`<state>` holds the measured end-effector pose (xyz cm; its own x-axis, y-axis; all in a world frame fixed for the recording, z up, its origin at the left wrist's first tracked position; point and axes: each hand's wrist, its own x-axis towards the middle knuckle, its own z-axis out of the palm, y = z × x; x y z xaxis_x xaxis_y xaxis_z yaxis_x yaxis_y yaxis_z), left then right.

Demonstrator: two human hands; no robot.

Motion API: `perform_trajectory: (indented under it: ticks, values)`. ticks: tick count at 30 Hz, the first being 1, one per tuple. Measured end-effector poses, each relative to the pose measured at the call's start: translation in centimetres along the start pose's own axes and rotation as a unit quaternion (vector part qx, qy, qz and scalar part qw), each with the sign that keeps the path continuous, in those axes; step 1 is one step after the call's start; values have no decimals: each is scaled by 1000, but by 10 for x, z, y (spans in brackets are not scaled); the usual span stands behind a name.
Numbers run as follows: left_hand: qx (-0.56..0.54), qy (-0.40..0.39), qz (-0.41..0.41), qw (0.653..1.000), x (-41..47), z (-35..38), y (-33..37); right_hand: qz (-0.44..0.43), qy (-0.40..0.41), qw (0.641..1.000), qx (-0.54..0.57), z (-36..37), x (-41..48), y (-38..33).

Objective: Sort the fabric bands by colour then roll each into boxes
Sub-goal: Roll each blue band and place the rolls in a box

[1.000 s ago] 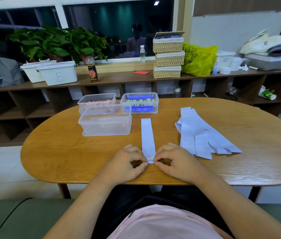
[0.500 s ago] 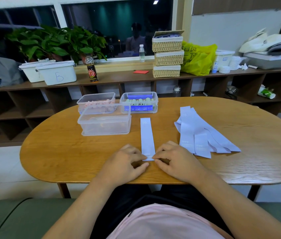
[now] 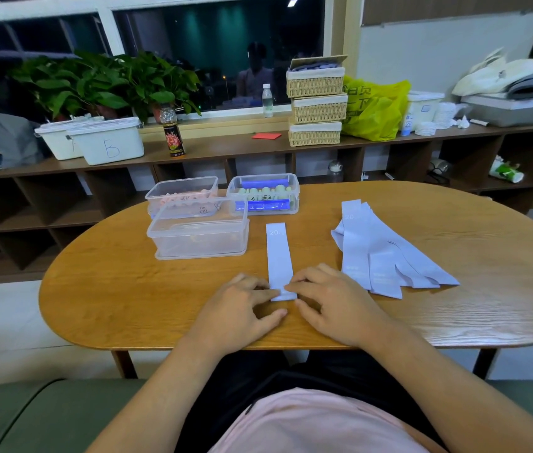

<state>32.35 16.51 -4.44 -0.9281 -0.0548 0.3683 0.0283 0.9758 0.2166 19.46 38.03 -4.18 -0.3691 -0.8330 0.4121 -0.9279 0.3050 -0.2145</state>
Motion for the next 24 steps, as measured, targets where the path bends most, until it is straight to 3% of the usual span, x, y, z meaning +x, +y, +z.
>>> perform_trajectory:
  ticks: [3, 12, 18, 24]
  values:
    - [-2, -2, -2, 1000, 0, 0, 1, -29, -23, 999, -1, 1, 2, -1]
    - [-82, -15, -63, 994, 5, -4, 0, -6, -54, 998, 7, 1, 10, 6]
    - [-51, -17, -15, 998, 4, -4, 1, 9, -51, 999, 7, 5, 16, 10]
    - [-68, -22, -61, 996, 9, -1, -2, 21, -52, 998, 9, 7, 20, 10]
